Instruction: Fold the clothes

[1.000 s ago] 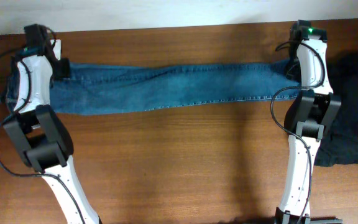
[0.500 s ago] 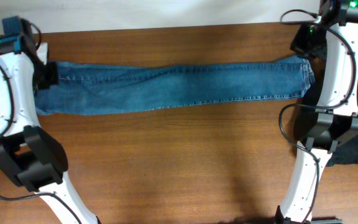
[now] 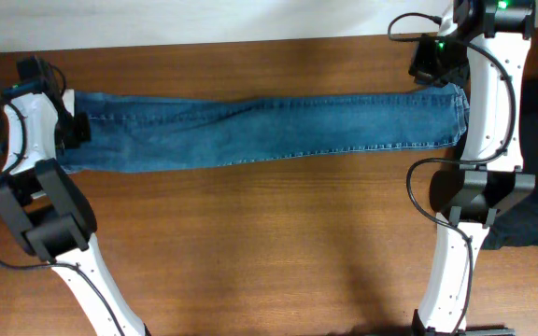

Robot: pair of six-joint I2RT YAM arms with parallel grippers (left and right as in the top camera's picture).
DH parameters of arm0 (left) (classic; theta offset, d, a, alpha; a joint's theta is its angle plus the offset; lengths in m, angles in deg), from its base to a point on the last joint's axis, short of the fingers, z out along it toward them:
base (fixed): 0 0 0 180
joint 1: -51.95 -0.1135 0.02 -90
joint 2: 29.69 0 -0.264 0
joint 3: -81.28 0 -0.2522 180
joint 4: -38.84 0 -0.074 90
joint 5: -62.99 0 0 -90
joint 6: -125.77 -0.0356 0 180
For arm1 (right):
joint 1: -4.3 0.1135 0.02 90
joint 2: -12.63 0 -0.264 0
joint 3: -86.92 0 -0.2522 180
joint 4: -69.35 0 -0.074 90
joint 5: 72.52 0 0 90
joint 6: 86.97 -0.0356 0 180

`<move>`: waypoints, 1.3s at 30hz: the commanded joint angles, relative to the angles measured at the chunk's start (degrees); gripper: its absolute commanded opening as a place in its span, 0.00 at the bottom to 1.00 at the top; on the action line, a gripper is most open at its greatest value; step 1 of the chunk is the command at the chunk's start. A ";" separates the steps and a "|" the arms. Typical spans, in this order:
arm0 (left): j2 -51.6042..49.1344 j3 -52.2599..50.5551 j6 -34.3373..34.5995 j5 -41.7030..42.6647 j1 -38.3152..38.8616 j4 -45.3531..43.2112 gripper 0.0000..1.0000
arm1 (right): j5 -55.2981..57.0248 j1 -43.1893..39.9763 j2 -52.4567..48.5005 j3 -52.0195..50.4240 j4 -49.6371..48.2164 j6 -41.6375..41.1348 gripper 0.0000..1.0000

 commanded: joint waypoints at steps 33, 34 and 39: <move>-3.91 10.38 2.12 6.08 -11.34 5.25 0.52 | 3.82 1.79 0.59 -13.70 -1.33 4.63 0.92; -3.72 14.25 2.12 7.08 -11.04 7.96 0.54 | 3.80 1.11 0.57 -13.73 -1.31 4.63 0.97; -3.54 31.06 2.14 22.77 -9.81 21.07 0.80 | 3.82 0.48 0.52 -14.43 -1.01 4.63 0.99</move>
